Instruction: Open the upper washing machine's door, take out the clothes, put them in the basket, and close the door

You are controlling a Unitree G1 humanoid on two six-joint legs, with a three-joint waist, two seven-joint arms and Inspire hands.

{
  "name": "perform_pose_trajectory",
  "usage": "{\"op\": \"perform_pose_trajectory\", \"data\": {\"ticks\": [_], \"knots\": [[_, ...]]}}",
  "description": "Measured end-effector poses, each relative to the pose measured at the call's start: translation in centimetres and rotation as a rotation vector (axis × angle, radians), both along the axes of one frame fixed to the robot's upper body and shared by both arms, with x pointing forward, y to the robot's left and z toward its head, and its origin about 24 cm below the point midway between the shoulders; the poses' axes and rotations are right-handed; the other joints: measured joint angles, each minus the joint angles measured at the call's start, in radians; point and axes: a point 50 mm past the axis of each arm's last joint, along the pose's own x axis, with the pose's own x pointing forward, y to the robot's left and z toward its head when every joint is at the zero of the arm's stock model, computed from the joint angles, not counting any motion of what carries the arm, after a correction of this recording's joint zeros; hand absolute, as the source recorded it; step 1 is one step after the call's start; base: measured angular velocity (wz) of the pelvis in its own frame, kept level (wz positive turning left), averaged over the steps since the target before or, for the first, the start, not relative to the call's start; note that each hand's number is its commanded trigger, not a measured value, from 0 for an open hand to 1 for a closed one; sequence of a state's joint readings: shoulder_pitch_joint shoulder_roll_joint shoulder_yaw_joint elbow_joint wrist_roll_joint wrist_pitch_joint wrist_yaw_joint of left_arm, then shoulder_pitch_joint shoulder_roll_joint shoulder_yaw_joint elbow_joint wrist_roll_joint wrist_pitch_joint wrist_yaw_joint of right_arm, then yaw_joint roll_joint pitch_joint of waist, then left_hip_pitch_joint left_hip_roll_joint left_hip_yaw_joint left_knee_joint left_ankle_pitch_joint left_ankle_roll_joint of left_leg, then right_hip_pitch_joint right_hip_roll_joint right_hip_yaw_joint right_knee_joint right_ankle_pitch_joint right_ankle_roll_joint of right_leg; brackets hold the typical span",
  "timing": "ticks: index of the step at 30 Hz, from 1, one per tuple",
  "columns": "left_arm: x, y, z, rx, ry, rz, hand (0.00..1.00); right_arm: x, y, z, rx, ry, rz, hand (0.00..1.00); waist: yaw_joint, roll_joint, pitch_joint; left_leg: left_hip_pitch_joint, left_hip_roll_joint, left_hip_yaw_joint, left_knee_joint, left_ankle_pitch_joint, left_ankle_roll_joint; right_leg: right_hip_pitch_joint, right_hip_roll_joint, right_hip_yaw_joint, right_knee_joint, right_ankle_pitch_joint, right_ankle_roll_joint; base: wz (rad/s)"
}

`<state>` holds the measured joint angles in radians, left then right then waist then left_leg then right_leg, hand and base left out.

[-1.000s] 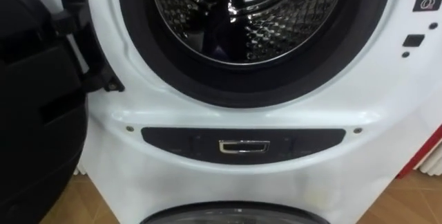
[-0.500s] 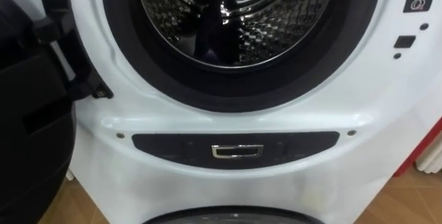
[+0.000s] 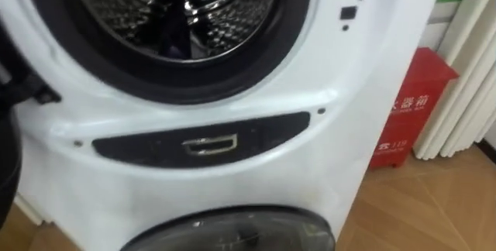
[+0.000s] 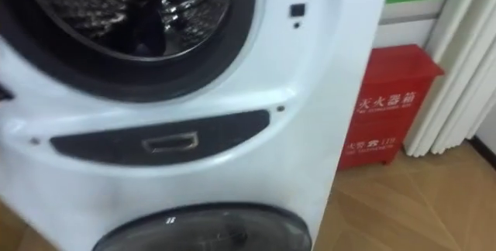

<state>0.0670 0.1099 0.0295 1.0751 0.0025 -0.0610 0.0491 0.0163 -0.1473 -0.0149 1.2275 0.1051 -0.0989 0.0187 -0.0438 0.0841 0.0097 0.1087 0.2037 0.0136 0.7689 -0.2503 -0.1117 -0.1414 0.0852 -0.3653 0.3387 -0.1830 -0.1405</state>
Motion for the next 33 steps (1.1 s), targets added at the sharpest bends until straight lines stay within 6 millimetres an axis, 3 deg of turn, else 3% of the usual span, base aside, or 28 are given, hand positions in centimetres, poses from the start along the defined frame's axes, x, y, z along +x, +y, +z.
{"op": "perform_pose_trajectory", "data": {"ticks": [1,2,3,5,6,7,9,10,11,12,13,14,15,17,19,21,24,25,27,30,33], "knots": [[0.4,-0.1,0.1,0.0,-0.013,-0.01,0.0,0.4,0.0,0.1,-0.003,-0.008,0.001,0.0,0.002,0.001,0.0009,0.025,0.001,-0.002,-0.059,-0.004,-0.004,-0.023,-0.003,-0.005,0.02,0.001,0.0,0.13],[1.2,-0.2,0.3,0.005,-0.03,-0.035,0.0,0.8,0.1,0.2,-0.005,-0.017,0.003,0.0,0.001,0.0,0.0037,0.061,0.004,-0.01,-0.172,-0.049,-0.02,-0.073,-0.011,-0.01,0.057,0.008,-0.001,0.05],[1.6,-0.5,0.4,0.006,-0.036,-0.056,0.0,1.4,0.2,0.3,-0.004,-0.026,0.006,0.0,0.002,-0.002,0.0045,0.086,0.002,-0.008,-0.278,-0.116,-0.023,-0.116,-0.02,-0.01,0.079,0.028,0.0,0.1],[2.1,-0.8,0.4,0.006,-0.041,-0.086,0.0,1.8,0.2,0.4,-0.006,-0.035,0.004,0.0,-0.004,0.001,0.0035,0.11,-0.003,-0.011,-0.438,-0.178,-0.014,-0.168,-0.036,-0.003,0.081,0.08,0.014,0.35],[2.4,-1.0,0.5,0.009,-0.042,-0.108,0.0,1.7,0.1,0.4,-0.009,-0.032,-0.007,0.0,-0.006,0.002,0.0045,0.11,-0.026,-0.003,-0.506,-0.192,0.007,-0.196,-0.046,0.025,0.063,0.133,0.032,0.44],[2.5,-1.1,0.5,0.011,-0.042,-0.115,0.0,1.6,0.1,0.4,-0.006,-0.03,-0.019,0.0,-0.008,-0.003,0.0047,0.103,-0.038,0.001,-0.523,-0.195,0.018,-0.202,-0.054,0.042,0.047,0.159,0.045,0.31],[1.3,-0.8,0.2,0.024,-0.013,-0.126,0.0,1.1,0.2,0.2,0.012,-0.022,-0.039,0.0,-0.003,-0.037,-0.0062,0.05,-0.116,0.018,-0.512,-0.165,0.093,-0.191,-0.09,0.119,-0.082,0.297,0.095,0.0],[0.6,-0.6,0.0,0.025,0.007,-0.123,0.0,1.1,0.2,0.2,0.013,-0.022,-0.042,0.0,-0.003,-0.038,-0.0067,0.043,-0.133,0.03,-0.508,-0.157,0.107,-0.179,-0.102,0.128,-0.119,0.337,0.111,-0.07],[-0.6,-0.3,-0.3,0.031,0.048,-0.118,0.0,0.6,0.1,0.1,0.021,-0.017,-0.067,0.0,-0.006,-0.041,-0.0062,0.03,-0.153,0.08,-0.497,-0.145,0.133,-0.164,-0.123,0.162,-0.139,0.37,0.135,0.26],[-1.3,0.0,-0.5,0.04,0.072,-0.126,0.0,-0.3,0.1,-0.1,0.043,-0.012,-0.132,0.0,-0.018,-0.04,-0.0053,0.018,-0.158,0.146,-0.488,-0.133,0.157,-0.156,-0.145,0.174,-0.077,0.322,0.158,0.47],[-1.5,0.0,-0.5,0.041,0.076,-0.126,0.0,-0.6,0.0,-0.1,0.054,-0.015,-0.167,0.0,-0.026,-0.036,-0.0049,0.013,-0.158,0.17,-0.489,-0.13,0.163,-0.156,-0.157,0.174,-0.015,0.271,0.163,0.75],[-1.8,0.1,-0.5,0.043,0.082,-0.125,0.0,-0.7,-0.1,-0.1,0.066,-0.026,-0.202,0.0,-0.036,-0.038,-0.0039,0.003,-0.168,0.189,-0.493,-0.112,0.173,-0.155,-0.188,0.176,0.118,0.176,0.174,0.72],[-2.0,0.0,-0.6,0.04,0.086,-0.125,0.0,-0.9,-0.5,0.0,0.065,-0.03,-0.204,0.0,-0.035,-0.04,-0.003,-0.003,-0.174,0.216,-0.506,-0.092,0.178,-0.146,-0.214,0.176,0.239,0.107,0.179,0.65],[-2.4,0.0,-0.7,0.039,0.095,-0.119,0.0,-1.4,-0.7,0.0,0.058,-0.02,-0.207,0.0,-0.033,-0.045,-0.0022,-0.002,-0.187,0.237,-0.538,-0.056,0.185,-0.095,-0.237,0.191,0.344,0.032,0.189,0.49],[-3.0,0.2,-0.7,0.041,0.103,-0.095,0.0,-2.0,-0.7,-0.1,0.059,-0.005,-0.202,0.0,-0.022,-0.055,-0.0033,0.001,-0.201,0.268,-0.568,-0.028,0.185,-0.014,-0.245,0.223,0.356,-0.024,0.191,0.1],[-3.5,0.5,-0.7,0.048,0.108,-0.055,0.0,-2.4,-0.3,-0.3,0.065,0.014,-0.173,0.0,0.024,-0.07,-0.0071,-0.011,-0.204,0.324,-0.57,-0.02,0.176,0.107,-0.249,0.225,0.242,-0.073,0.205,-0.6],[-3.0,0.9,-0.5,0.06,0.074,-0.014,0.0,-2.3,0.1,-0.4,0.062,0.023,-0.12,0.0,0.051,-0.094,-0.0062,-0.039,-0.201,0.34,-0.552,-0.008,0.156,0.165,-0.216,0.229,0.005,-0.089,0.21,-0.62],[-3.0,1.0,-0.5,0.06,0.069,-0.007,0.0,-2.2,0.2,-0.4,0.063,0.024,-0.11,0.0,0.059,-0.1,-0.0066,-0.042,-0.2,0.333,-0.55,-0.006,0.153,0.167,-0.21,0.232,-0.018,-0.088,0.209,-0.96],[-3.4,1.0,-0.6,0.054,0.075,0.022,0.0,-2.2,0.5,-0.4,0.062,0.037,-0.049,0.0,0.075,-0.099,-0.0056,-0.048,-0.177,0.257,-0.532,0.0,0.139,0.197,-0.181,0.219,-0.097,-0.05,0.18,-0.72],[-3.4,1.0,-0.5,0.035,0.056,0.051,0.0,-2.5,0.8,-0.6,0.058,0.056,-0.007,0.0,0.075,-0.105,-0.006,-0.047,-0.156,0.243,-0.527,0.0,0.114,0.205,-0.15,0.228,-0.123,-0.034,0.16,-0.2],[-3.4,0.9,-0.5,0.017,0.047,0.07,0.0,-2.5,0.9,-0.6,0.053,0.059,0.016,0.0,0.077,-0.115,-0.0063,-0.055,-0.145,0.225,-0.513,0.001,0.104,0.206,-0.136,0.223,-0.134,-0.034,0.148,0.0]]}}
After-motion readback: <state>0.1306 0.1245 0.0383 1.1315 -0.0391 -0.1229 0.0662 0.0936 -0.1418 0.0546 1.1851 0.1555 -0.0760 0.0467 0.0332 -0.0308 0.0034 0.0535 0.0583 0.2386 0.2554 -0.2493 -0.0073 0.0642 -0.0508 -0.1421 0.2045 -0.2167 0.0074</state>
